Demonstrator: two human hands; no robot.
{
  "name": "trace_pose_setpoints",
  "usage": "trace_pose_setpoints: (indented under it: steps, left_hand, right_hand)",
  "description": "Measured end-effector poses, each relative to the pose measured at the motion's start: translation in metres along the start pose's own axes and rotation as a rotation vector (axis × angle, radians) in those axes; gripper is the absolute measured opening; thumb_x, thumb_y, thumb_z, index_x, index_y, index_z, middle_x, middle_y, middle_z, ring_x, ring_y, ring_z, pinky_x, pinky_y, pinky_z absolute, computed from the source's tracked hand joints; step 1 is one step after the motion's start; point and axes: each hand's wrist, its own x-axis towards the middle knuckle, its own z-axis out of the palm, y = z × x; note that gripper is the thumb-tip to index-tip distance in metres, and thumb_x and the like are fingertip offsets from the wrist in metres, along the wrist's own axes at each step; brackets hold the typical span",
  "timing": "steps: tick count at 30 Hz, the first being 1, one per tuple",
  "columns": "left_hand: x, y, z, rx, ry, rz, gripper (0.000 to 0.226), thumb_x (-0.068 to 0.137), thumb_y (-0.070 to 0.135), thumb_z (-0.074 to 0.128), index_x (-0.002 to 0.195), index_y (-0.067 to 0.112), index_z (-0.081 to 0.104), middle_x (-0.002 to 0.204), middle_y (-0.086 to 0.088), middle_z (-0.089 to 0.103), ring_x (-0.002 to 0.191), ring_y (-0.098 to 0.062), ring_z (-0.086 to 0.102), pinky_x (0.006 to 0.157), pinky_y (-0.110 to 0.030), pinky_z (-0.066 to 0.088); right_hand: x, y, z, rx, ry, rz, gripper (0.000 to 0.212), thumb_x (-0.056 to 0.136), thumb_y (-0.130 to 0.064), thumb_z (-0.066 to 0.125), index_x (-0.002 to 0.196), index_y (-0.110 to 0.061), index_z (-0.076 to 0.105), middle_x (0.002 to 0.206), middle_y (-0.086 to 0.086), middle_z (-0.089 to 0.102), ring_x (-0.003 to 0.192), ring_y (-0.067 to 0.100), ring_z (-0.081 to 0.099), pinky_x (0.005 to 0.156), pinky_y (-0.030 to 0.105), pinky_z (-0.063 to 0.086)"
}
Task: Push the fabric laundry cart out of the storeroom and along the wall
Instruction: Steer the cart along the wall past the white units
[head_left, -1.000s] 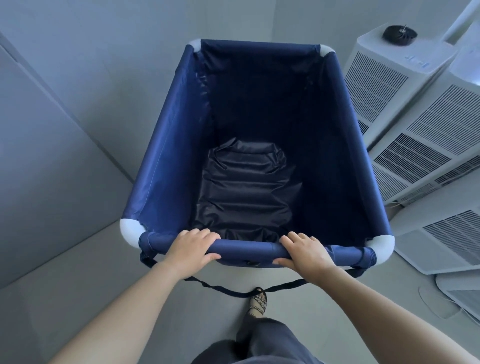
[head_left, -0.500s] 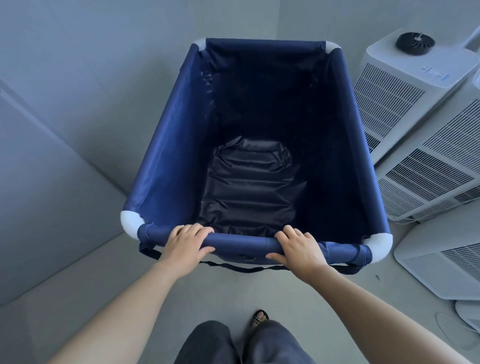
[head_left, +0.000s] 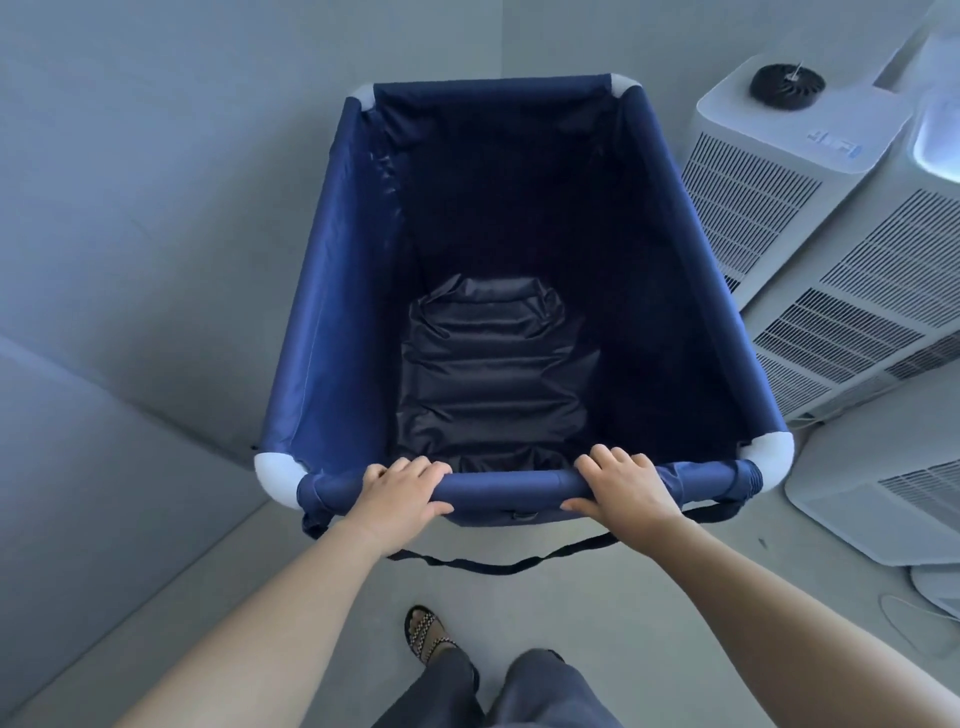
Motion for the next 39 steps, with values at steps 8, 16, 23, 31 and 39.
trace_pose_setpoints:
  steps: [8, 16, 23, 31, 39]
  left_hand:
    - [0.038, -0.022, -0.009, -0.004, 0.103, 0.086, 0.038, 0.095, 0.045, 0.044, 0.128, 0.027, 0.039, 0.119, 0.010, 0.050, 0.111, -0.014, 0.044, 0.090, -0.035, 0.029]
    - [0.076, -0.048, -0.025, 0.004, 0.104, 0.154, 0.037, 0.095, 0.045, 0.044, 0.127, 0.028, 0.040, 0.117, 0.010, 0.050, 0.110, -0.014, 0.044, 0.090, -0.036, 0.028]
    - [0.109, -0.065, -0.043, 0.010, 0.068, 0.172, 0.035, 0.094, 0.045, 0.045, 0.125, 0.029, 0.040, 0.115, 0.010, 0.051, 0.108, -0.015, 0.044, 0.089, -0.036, 0.028]
    - [0.141, -0.074, -0.062, 0.049, 0.018, 0.180, 0.039, 0.094, 0.047, 0.043, 0.129, 0.030, 0.038, 0.118, 0.011, 0.049, 0.109, -0.015, 0.042, 0.090, -0.035, 0.027]
    - [0.182, -0.075, -0.086, 0.011, -0.015, 0.148, 0.037, 0.095, 0.045, 0.043, 0.129, 0.031, 0.037, 0.121, 0.011, 0.048, 0.111, -0.016, 0.041, 0.094, -0.035, 0.027]
  right_hand:
    - [0.033, -0.002, -0.014, -0.004, -0.016, 0.084, 0.051, 0.091, -0.060, 0.036, 0.121, -0.019, 0.043, 0.114, 0.000, 0.049, 0.101, 0.021, 0.048, 0.087, 0.034, 0.037]
    - [0.062, -0.007, -0.028, 0.033, -0.019, 0.151, 0.051, 0.091, -0.058, 0.037, 0.122, -0.018, 0.043, 0.117, 0.001, 0.048, 0.106, 0.022, 0.047, 0.093, 0.036, 0.037]
    - [0.087, -0.009, -0.038, 0.057, -0.037, 0.181, 0.051, 0.091, -0.058, 0.038, 0.123, -0.018, 0.042, 0.118, 0.002, 0.047, 0.105, 0.022, 0.046, 0.091, 0.036, 0.036]
    - [0.118, 0.005, -0.048, 0.073, -0.051, 0.173, 0.051, 0.091, -0.058, 0.039, 0.124, -0.019, 0.042, 0.119, 0.001, 0.047, 0.107, 0.021, 0.046, 0.091, 0.036, 0.036]
    - [0.156, 0.025, -0.057, 0.054, -0.003, 0.193, 0.049, 0.091, -0.059, 0.038, 0.117, -0.018, 0.044, 0.114, 0.002, 0.049, 0.101, 0.022, 0.048, 0.086, 0.036, 0.037]
